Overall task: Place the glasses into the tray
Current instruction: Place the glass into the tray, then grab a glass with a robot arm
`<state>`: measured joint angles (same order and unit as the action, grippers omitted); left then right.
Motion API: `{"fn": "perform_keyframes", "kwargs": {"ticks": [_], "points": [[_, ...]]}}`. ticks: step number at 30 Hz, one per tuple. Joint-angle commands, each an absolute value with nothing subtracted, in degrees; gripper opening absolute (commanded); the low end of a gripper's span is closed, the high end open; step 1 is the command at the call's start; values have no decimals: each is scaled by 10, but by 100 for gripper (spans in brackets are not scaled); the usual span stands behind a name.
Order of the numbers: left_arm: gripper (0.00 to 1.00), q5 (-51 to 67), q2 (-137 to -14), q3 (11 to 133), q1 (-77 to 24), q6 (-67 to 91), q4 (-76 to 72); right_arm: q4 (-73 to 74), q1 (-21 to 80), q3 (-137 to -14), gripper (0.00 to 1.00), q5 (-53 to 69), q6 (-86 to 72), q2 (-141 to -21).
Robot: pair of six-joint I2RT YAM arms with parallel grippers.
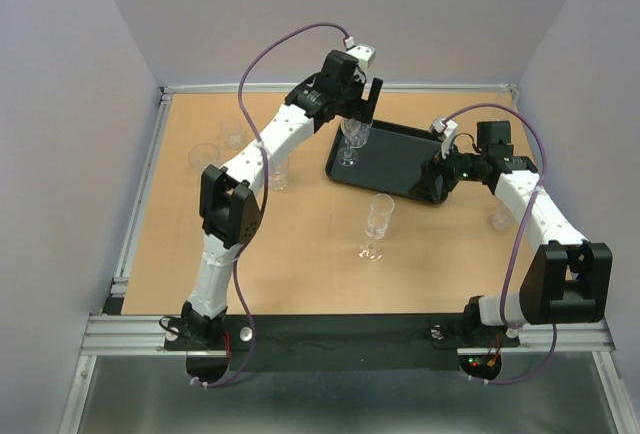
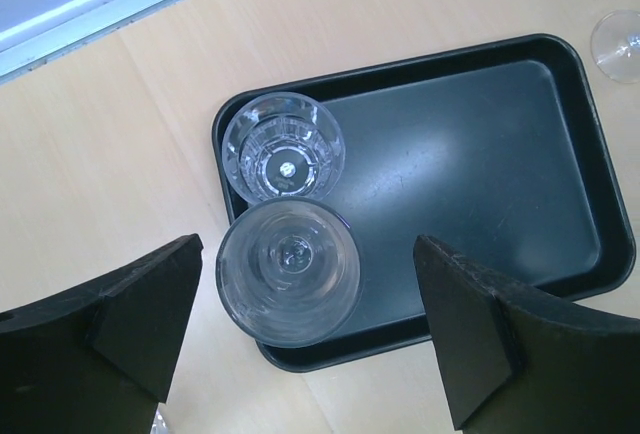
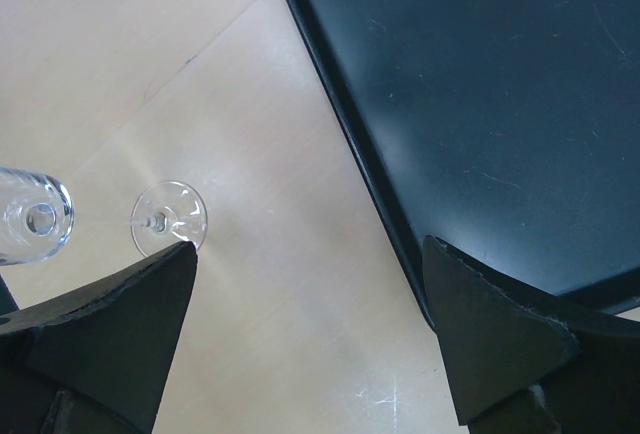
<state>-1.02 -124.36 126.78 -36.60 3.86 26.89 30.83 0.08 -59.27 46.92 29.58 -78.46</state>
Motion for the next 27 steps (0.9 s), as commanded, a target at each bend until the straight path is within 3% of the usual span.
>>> {"fn": "perform_keyframes", "kwargs": {"ticks": [1,10,27], "points": [[99,-3,-1150,1288,-363,38,252,289,3,-593,99,466,300,-780],[99,39,-1007,1162,-363,21,206,290,3,-591,99,461,308,-776],[99,-111,-686,806,-351,-13,67,294,-13,-569,99,457,365,-710]]}}
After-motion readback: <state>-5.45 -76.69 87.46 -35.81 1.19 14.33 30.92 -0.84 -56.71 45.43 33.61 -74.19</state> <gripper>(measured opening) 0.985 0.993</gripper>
